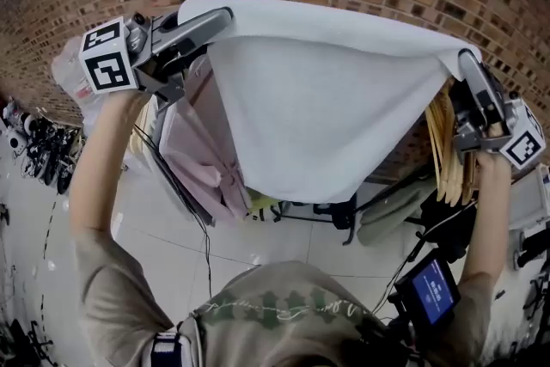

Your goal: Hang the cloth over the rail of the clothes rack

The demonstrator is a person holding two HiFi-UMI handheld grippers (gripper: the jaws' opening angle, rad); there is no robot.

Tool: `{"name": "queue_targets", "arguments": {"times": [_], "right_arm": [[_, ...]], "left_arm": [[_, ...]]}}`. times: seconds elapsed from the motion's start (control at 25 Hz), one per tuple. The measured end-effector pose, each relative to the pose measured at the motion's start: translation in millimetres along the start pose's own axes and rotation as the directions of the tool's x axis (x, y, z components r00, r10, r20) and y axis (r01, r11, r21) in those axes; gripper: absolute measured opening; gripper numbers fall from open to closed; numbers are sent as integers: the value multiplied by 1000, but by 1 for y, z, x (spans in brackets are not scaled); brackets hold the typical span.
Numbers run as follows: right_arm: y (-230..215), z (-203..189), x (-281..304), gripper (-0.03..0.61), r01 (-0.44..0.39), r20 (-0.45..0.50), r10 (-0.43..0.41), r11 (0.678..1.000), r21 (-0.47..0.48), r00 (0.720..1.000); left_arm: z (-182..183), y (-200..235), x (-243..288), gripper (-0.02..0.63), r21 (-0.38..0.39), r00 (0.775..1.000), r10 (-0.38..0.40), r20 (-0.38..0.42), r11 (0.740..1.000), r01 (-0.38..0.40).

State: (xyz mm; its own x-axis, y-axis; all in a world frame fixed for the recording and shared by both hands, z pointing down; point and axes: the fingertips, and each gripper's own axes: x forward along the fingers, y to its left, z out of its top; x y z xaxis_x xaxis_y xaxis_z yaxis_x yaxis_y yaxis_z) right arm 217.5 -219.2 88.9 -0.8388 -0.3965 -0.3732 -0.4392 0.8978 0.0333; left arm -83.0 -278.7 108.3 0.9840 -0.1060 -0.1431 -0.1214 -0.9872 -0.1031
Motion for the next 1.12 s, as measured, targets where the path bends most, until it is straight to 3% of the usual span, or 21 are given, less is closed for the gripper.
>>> {"name": "queue_targets", "arguments": {"times": [0.4, 0.56, 0.76, 1.0, 1.12], "right_arm": [[-67, 45, 35, 18, 23, 68, -23, 1000, 5, 997], [-93, 59, 51, 18, 60, 46, -57, 996, -62, 997], [-116, 68, 74, 18, 49, 11, -48, 991, -122, 999], [-155, 76, 85, 18, 85, 23, -83, 994, -65, 996], [-168, 78, 89, 18, 96, 16, -95, 992, -83, 995]], "left_arm": [[48, 52, 24, 17, 74, 999, 34, -12, 997, -33], [60, 75, 32, 17, 47, 999, 38, 12, 998, -39], [66, 113, 35, 17, 62, 994, 112, -15, 992, -111], [82, 143, 49, 17, 95, 987, 159, -12, 983, -157], [88, 157, 54, 17, 94, 986, 167, -11, 982, -166]]}}
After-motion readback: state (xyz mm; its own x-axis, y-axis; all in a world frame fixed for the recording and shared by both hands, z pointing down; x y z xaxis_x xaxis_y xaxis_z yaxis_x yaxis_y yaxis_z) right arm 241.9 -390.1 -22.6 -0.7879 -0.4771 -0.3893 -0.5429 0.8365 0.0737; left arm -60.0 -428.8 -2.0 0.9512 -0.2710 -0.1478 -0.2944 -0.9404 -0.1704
